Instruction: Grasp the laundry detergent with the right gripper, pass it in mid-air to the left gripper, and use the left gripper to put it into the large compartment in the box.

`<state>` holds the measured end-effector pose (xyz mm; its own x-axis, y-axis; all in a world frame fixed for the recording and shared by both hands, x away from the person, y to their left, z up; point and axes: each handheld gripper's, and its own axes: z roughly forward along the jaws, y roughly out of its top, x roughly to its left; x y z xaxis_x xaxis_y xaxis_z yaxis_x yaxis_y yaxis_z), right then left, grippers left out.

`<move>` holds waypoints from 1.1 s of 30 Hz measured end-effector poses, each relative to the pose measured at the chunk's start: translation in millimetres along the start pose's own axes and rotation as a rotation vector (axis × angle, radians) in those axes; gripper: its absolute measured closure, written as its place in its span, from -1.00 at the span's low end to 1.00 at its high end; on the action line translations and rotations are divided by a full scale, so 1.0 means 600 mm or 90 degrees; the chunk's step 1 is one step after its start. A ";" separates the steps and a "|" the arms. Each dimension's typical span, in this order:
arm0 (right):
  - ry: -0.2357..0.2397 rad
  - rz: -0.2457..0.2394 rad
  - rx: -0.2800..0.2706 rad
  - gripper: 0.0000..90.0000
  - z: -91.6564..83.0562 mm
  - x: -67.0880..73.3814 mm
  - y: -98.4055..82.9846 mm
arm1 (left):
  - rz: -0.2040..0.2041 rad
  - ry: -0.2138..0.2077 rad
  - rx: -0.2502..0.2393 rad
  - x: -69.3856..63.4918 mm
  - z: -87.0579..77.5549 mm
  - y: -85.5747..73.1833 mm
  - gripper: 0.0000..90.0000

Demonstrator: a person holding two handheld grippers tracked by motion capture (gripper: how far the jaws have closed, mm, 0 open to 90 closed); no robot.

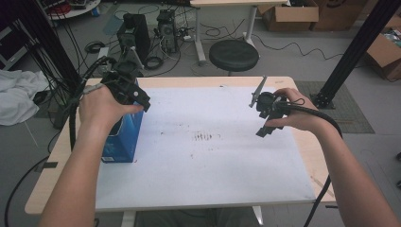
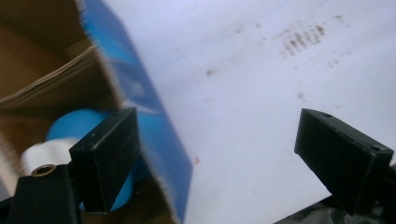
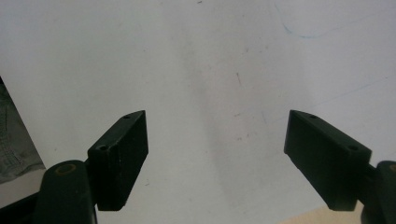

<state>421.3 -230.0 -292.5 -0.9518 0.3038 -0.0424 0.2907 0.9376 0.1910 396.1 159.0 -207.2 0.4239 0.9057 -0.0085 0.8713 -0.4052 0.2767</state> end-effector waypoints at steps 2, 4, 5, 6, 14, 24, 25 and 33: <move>-0.003 0.001 -0.003 -0.55 -0.004 0.001 0.003 | 0.023 -0.007 -0.003 -0.017 0.003 0.005 -0.68; -0.003 -0.002 -0.002 -0.55 -0.006 0.001 0.006 | 0.044 -0.013 -0.002 -0.033 0.007 0.010 -0.68; -0.003 -0.003 0.000 -0.55 -0.007 0.001 0.007 | 0.055 -0.017 -0.001 -0.044 0.010 0.014 -0.69; -0.003 -0.003 0.000 -0.55 -0.008 0.002 0.009 | 0.069 -0.019 0.001 -0.053 0.013 0.017 -0.69; 0.001 -0.010 0.010 -0.54 -0.008 0.005 0.015 | 0.156 -0.040 0.009 -0.116 0.041 0.033 -0.69; 0.002 -0.011 0.017 -0.55 -0.010 0.005 0.019 | 0.213 -0.058 0.015 -0.163 0.062 0.045 -0.76; 0.002 -0.011 0.016 -0.55 -0.010 0.005 0.019 | 0.214 -0.058 0.015 -0.165 0.063 0.046 -0.76; 0.003 -0.011 0.018 -0.55 -0.009 0.003 0.018 | 0.220 -0.060 0.014 -0.171 0.066 0.051 -0.76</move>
<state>422.0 -220.4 -285.2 -0.9573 0.2862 -0.0405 0.2763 0.9473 0.1619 388.8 48.8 -235.9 0.7146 0.6995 -0.0075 0.6773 -0.6890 0.2580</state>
